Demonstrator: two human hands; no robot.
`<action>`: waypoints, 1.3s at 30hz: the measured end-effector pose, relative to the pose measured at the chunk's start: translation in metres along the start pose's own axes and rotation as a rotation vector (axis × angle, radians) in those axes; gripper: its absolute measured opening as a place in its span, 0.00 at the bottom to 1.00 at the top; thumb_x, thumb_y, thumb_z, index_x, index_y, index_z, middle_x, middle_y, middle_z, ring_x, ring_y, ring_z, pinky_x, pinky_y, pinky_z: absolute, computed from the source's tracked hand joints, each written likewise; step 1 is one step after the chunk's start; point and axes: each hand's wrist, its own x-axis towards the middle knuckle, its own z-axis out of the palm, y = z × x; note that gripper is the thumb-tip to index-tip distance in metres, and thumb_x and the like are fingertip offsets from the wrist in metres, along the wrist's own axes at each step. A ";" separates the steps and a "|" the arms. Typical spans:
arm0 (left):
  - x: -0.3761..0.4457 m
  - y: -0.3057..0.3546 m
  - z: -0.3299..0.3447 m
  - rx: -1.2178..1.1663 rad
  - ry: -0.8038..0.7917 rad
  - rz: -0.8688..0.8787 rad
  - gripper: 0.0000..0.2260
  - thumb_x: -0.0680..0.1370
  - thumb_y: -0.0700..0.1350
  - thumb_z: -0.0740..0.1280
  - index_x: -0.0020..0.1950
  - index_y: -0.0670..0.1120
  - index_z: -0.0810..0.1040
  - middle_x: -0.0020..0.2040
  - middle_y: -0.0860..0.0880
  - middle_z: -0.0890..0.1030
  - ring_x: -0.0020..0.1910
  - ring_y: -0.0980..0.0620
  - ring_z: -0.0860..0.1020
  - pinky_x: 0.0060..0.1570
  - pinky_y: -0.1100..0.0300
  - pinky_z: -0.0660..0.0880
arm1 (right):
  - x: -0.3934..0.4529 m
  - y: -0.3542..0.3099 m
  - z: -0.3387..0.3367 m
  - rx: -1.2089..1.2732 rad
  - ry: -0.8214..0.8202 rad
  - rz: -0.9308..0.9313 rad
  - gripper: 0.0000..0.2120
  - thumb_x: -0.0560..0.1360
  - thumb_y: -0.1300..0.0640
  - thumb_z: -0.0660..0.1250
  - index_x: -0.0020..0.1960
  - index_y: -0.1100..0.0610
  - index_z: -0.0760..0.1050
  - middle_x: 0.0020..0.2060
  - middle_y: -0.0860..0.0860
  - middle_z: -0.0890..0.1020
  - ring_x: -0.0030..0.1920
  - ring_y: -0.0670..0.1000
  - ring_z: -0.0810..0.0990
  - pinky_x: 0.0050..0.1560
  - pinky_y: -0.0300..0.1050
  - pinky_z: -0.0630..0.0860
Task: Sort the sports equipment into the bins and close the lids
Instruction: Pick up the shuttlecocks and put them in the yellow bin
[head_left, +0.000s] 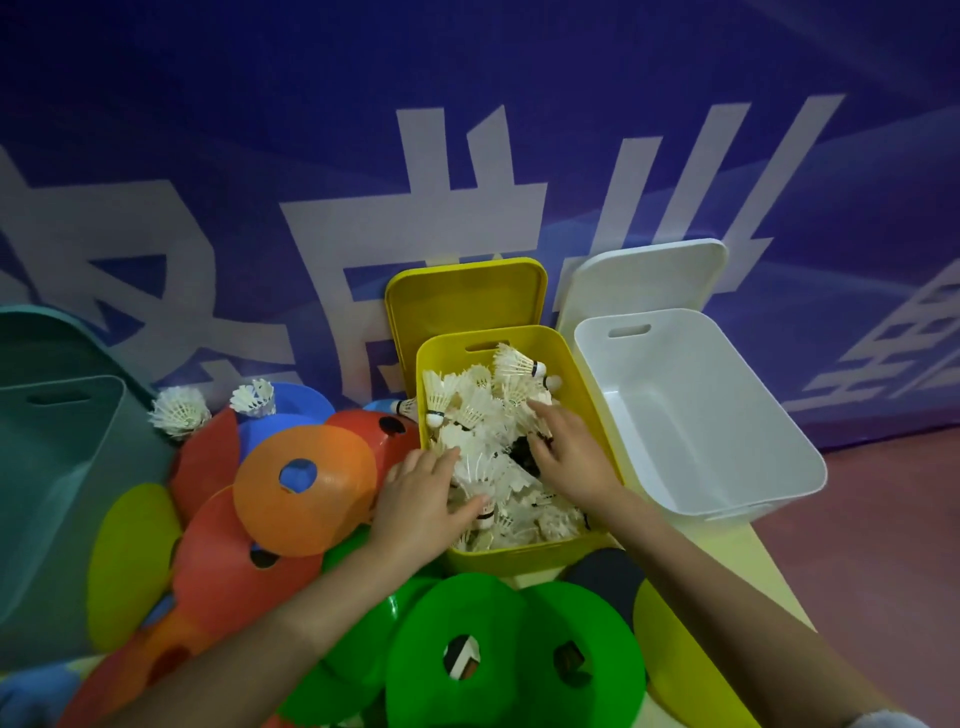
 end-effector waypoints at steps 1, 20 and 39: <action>0.000 0.001 0.000 -0.047 0.017 0.000 0.33 0.76 0.67 0.55 0.76 0.49 0.59 0.73 0.51 0.65 0.72 0.52 0.61 0.71 0.53 0.61 | -0.007 0.000 0.002 -0.011 -0.030 -0.001 0.22 0.81 0.52 0.59 0.74 0.54 0.63 0.68 0.53 0.71 0.69 0.53 0.66 0.64 0.46 0.65; 0.005 -0.008 0.020 -0.244 -0.036 0.046 0.20 0.73 0.59 0.68 0.64 0.59 0.75 0.72 0.53 0.64 0.72 0.52 0.57 0.71 0.48 0.60 | -0.034 -0.004 0.005 -0.127 -0.004 -0.050 0.21 0.78 0.44 0.60 0.67 0.53 0.72 0.60 0.51 0.78 0.63 0.51 0.71 0.58 0.43 0.66; 0.022 -0.208 0.011 -0.002 -0.104 -0.092 0.27 0.77 0.61 0.62 0.74 0.56 0.63 0.75 0.52 0.63 0.74 0.49 0.58 0.71 0.48 0.56 | -0.040 -0.151 0.186 0.323 0.020 0.406 0.20 0.80 0.54 0.59 0.71 0.56 0.67 0.66 0.54 0.72 0.65 0.53 0.72 0.63 0.46 0.70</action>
